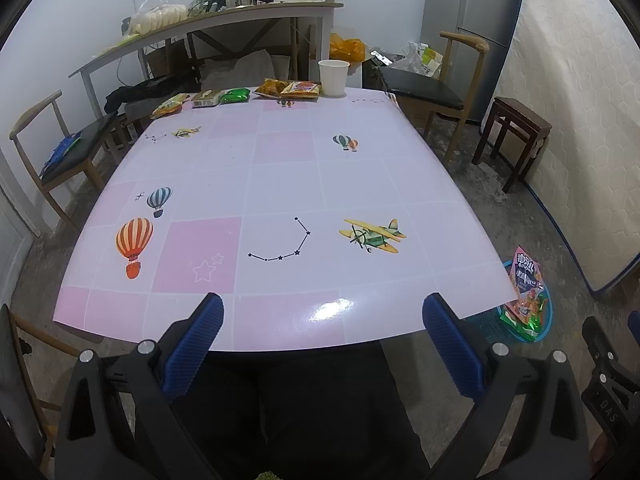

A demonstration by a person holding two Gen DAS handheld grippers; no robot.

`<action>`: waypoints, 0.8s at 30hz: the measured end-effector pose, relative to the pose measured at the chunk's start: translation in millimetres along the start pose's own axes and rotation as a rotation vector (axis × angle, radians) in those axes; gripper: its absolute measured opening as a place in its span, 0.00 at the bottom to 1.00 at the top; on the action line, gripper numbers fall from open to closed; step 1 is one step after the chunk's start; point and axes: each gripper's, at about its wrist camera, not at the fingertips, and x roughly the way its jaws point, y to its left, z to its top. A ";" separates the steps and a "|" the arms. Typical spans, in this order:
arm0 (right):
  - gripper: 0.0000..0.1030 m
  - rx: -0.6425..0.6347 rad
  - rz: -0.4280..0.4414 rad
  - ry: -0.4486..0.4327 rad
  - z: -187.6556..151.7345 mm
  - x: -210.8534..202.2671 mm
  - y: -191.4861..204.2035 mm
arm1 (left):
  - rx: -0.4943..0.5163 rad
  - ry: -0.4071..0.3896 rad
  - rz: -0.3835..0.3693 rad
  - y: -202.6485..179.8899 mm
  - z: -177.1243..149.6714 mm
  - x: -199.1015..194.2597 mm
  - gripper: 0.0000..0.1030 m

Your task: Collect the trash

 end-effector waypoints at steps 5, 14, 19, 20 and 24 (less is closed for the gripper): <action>0.93 -0.003 0.003 -0.003 1.0 0.0 -0.5 | 0.000 0.000 0.000 -0.3 -0.5 -0.2 0.95; 0.93 -0.005 0.007 -0.003 2.8 0.6 0.0 | 0.001 0.006 -0.003 -0.6 1.3 1.0 0.95; 0.93 -0.006 0.007 -0.003 3.3 0.7 0.0 | 0.003 0.011 -0.007 0.4 2.5 2.5 0.95; 0.93 -0.006 0.007 -0.003 3.3 0.6 0.0 | 0.003 0.011 -0.007 0.4 2.5 2.6 0.95; 0.93 -0.007 0.008 -0.003 3.6 0.7 1.2 | 0.003 0.011 -0.008 1.2 3.0 3.6 0.95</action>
